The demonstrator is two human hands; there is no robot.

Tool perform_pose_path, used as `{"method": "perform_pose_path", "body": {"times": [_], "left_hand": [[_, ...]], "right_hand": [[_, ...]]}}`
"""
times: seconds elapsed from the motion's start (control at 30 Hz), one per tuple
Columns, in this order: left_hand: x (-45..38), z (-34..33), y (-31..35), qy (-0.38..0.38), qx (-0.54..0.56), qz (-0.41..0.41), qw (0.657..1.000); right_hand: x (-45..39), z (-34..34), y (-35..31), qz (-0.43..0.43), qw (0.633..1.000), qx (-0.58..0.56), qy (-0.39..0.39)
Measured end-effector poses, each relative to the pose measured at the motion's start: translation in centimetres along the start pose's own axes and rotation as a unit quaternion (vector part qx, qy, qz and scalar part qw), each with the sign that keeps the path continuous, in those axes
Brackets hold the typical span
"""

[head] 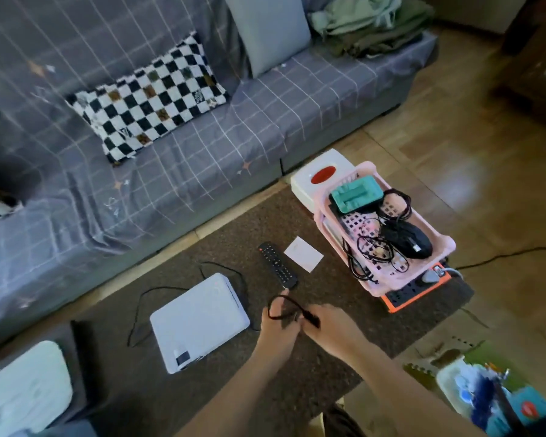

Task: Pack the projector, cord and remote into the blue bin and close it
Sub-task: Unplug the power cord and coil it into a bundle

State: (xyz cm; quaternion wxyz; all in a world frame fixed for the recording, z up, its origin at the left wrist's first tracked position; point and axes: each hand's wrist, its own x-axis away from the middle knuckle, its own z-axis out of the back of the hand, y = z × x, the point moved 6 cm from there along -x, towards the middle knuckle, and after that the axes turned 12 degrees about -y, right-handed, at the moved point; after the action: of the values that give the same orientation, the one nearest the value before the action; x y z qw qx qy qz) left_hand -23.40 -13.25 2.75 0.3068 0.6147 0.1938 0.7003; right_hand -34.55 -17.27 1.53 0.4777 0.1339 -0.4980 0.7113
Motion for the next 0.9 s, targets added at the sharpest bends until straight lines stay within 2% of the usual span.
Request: {"method": "perform_pose_path", "body": {"times": [0.07, 0.1, 0.2, 0.27, 0.33, 0.37, 0.43, 0.53, 0.57, 0.6, 0.67, 0.77, 0.83, 0.9], "left_hand": [[1.7, 2.1, 0.6, -0.057, 0.111, 0.012, 0.992], [3.1, 3.7, 0.7, -0.056, 0.153, 0.003, 0.987], [7.4, 8.8, 0.4, 0.038, 0.222, -0.033, 0.974], [9.6, 12.3, 0.1, 0.118, 0.328, -0.041, 0.936], [11.2, 15.0, 0.0, 0.155, 0.416, -0.055, 0.894], [11.8, 16.2, -0.2, 0.173, 0.448, -0.058, 0.875], [13.0, 18.4, -1.5, 0.207, 0.499, -0.061, 0.839], [14.3, 20.9, -2.4, 0.189, 0.591, -0.091, 0.779], [14.8, 21.9, -2.4, 0.166, 0.618, -0.109, 0.761], [15.3, 22.9, -2.3, 0.146, 0.629, -0.122, 0.753], [16.5, 24.9, -2.5, 0.131, 0.609, -0.125, 0.773], [18.1, 26.7, -3.0, 0.122, 0.577, -0.122, 0.799], [18.7, 26.8, -3.4, 0.107, 0.580, -0.125, 0.798], [18.9, 26.5, -3.7, 0.087, 0.593, -0.128, 0.790]], "right_hand": [[0.1, -0.3, -3.4, 0.032, 0.999, -0.003, -0.028], [0.3, -0.5, -5.8, 0.053, 0.998, -0.002, -0.035], [1.0, -1.0, -12.7, 0.101, 0.995, 0.002, 0.000], [1.7, -1.3, -16.7, 0.110, 0.991, -0.060, 0.049], [1.8, -1.9, -19.4, 0.114, 0.980, -0.133, 0.092], [1.6, -2.2, -20.7, 0.130, 0.978, -0.122, 0.108], [1.0, -3.5, -23.3, 0.145, 0.985, -0.077, 0.046], [1.1, -6.6, -26.0, 0.170, 0.962, -0.096, -0.192], [1.1, -7.8, -26.4, 0.167, 0.953, -0.072, -0.241], [0.9, -9.0, -26.5, 0.156, 0.952, -0.016, -0.262], [0.3, -11.2, -26.3, 0.137, 0.947, 0.058, -0.283], [-0.1, -13.4, -25.8, 0.105, 0.948, 0.018, -0.299], [-0.3, -14.2, -26.4, 0.104, 0.951, -0.024, -0.291], [-0.5, -14.6, -27.4, 0.116, 0.959, 0.014, -0.260]]}}
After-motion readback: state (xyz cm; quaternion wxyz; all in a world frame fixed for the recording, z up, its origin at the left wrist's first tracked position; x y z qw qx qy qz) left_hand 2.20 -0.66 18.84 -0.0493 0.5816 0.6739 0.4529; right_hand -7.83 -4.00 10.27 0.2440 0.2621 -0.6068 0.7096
